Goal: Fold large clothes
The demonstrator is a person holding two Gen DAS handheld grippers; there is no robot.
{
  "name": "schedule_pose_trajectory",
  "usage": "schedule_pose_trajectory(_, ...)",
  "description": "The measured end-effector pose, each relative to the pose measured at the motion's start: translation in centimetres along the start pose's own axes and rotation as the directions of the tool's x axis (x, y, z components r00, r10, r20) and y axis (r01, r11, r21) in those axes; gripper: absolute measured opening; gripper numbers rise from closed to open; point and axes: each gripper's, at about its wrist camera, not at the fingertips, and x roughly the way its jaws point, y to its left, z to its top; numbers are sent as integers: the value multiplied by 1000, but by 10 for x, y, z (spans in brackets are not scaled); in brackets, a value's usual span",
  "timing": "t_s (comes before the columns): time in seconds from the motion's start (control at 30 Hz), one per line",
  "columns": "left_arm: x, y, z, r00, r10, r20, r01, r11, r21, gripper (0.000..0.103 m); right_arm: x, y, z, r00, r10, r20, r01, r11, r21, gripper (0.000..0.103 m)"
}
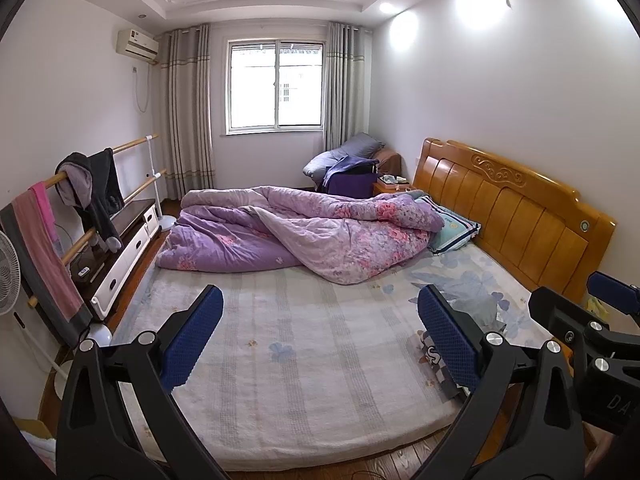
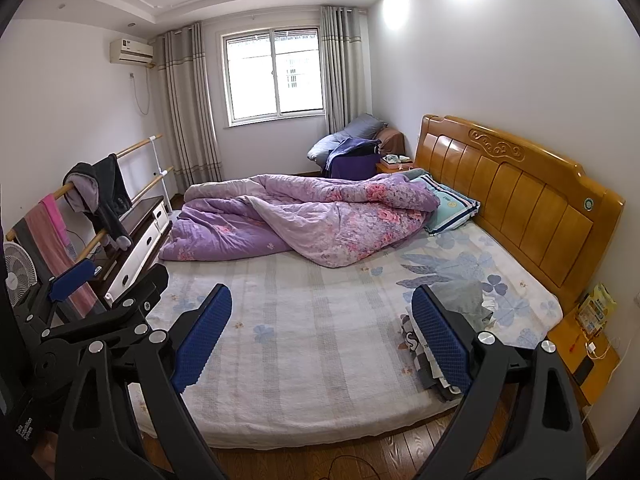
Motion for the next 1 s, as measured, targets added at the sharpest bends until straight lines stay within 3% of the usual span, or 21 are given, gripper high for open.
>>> schedule_pose_trajectory(1.0, 5, 17, -1, 1000, -19, 4, 19, 1000, 19, 98, -2, 1, -2, 1000, -3, -2, 3, 1000, 7, 88)
